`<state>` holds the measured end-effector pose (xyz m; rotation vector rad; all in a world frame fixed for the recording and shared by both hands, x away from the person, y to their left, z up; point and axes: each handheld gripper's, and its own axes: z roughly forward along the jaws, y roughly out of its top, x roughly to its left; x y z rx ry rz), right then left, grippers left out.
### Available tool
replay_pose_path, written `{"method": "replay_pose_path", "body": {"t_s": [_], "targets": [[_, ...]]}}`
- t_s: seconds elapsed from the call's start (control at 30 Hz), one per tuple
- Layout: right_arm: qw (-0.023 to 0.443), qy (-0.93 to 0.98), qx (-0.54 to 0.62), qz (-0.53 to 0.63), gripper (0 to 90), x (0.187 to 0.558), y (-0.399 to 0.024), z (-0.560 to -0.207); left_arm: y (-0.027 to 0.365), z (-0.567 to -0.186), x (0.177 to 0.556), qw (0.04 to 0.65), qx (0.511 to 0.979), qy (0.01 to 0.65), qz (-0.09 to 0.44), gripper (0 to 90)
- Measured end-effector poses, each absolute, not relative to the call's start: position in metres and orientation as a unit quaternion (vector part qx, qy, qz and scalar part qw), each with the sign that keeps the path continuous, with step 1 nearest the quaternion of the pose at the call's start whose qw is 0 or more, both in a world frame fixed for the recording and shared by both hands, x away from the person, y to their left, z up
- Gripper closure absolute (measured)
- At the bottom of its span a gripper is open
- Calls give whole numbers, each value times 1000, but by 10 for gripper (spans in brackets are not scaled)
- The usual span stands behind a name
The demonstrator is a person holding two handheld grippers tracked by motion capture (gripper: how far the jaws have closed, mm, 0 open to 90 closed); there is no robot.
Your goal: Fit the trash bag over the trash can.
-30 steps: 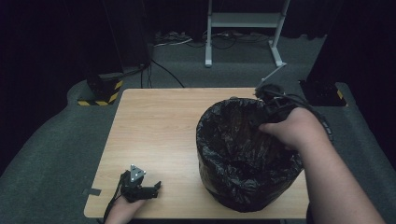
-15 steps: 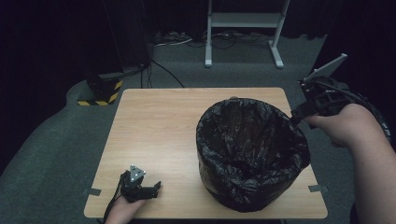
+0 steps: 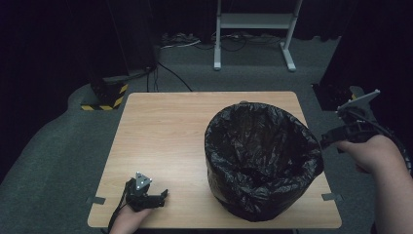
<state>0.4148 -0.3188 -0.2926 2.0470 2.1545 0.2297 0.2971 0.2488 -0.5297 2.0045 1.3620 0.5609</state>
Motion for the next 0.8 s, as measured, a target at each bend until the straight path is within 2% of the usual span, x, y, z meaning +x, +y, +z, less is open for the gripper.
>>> {"method": "replay_pose_path", "body": {"t_s": [0.23, 0.57, 0.67, 0.7, 0.8], "targets": [[54, 723, 686, 64, 171, 410, -329, -366, 249, -530, 297, 321, 763, 519, 213, 16], [21, 735, 677, 29, 169, 394, -319, -460, 249, -530, 297, 321, 763, 518, 214, 16], [13, 737, 676, 16, 167, 389, -315, -484, 249, -530, 297, 321, 763, 519, 214, 16], [19, 739, 674, 8, 117, 387, -313, -490, 249, -530, 297, 321, 763, 519, 214, 15], [39, 736, 675, 28, 108, 386, -313, -490, 249, -530, 297, 321, 763, 519, 214, 15]]}}
